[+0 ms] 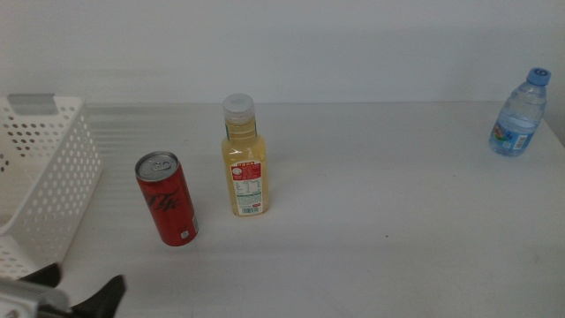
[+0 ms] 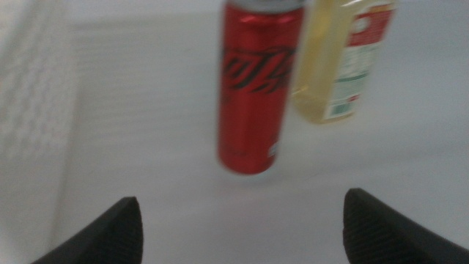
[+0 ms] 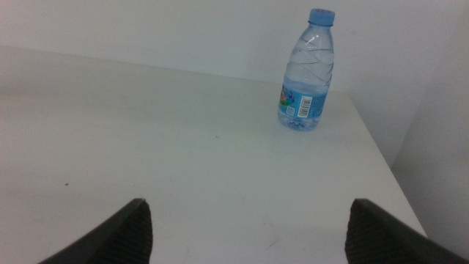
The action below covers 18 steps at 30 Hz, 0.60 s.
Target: Use arms to grab the bottles and put them into the dustbin to the left of the table.
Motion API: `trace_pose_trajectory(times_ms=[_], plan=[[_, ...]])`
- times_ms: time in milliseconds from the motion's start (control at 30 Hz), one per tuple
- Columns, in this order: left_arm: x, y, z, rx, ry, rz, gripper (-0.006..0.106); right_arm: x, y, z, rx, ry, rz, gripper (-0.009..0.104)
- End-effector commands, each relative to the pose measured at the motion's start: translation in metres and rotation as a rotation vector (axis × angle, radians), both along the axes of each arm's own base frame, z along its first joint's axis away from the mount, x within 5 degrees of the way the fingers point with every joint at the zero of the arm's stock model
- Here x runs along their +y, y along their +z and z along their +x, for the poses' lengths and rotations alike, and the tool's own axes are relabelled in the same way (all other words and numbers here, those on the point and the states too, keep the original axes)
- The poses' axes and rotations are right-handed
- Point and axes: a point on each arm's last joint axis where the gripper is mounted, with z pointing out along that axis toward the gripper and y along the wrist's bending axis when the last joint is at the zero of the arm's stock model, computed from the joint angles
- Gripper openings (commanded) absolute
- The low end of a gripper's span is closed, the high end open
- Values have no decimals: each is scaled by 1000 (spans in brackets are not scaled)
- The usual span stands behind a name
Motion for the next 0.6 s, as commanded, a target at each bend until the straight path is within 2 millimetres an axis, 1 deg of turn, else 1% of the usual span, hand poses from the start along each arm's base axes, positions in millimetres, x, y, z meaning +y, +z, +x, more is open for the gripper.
trace_pose_trajectory(times_ms=[0,133,333,567], plan=[[-7,7,8,-99,-29,-42,90,-1,10,-1,-104,-7,-12,77],[-17,1,21,-101,-73,-30,90,-1,10,-1,-104,-7,-12,77],[-26,-2,37,-178,-76,-71,90,-1,10,-1,-104,-7,-12,77],[-29,-1,44,-275,-84,-84,90,-1,10,-1,-104,-7,-12,77]])
